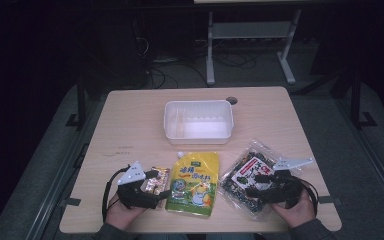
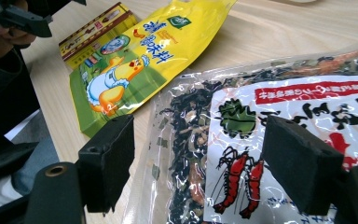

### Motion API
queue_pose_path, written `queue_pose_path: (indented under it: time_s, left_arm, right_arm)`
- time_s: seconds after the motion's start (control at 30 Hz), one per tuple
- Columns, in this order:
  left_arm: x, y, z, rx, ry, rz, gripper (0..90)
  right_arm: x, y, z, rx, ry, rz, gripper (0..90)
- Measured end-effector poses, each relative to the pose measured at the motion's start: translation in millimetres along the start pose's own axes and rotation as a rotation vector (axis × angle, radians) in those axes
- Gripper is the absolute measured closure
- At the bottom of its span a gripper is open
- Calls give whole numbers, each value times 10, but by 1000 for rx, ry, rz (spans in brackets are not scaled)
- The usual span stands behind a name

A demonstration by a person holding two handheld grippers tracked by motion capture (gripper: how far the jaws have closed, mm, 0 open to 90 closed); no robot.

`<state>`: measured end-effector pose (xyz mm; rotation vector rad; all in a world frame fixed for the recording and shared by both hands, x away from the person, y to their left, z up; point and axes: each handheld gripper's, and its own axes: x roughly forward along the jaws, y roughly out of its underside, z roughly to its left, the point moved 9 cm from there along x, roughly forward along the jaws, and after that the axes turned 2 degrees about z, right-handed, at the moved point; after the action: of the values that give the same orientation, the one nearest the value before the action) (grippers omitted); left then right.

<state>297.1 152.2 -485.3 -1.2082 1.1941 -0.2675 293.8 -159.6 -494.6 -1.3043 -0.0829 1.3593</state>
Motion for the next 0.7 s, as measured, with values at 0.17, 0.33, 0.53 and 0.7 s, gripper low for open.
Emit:
queue_pose_path:
  time_s: [0.17, 0.33, 0.53, 0.7]
  left_arm:
    - [2, 1, -9, 2, 0, 1, 165]
    - [6, 6, -16, 2, 1, 2, 165]
    - [19, 9, -15, 9, -3, 9, 165]
    - [20, 10, -9, 8, -3, 10, 165]
  right_arm:
    - [-23, -3, -21, 2, 14, 1, 248]
    - [-48, -10, -41, 7, 23, -2, 249]
    - [-110, -45, -96, 11, 42, -16, 252]
    - [-162, -58, -142, 22, 54, -24, 254]
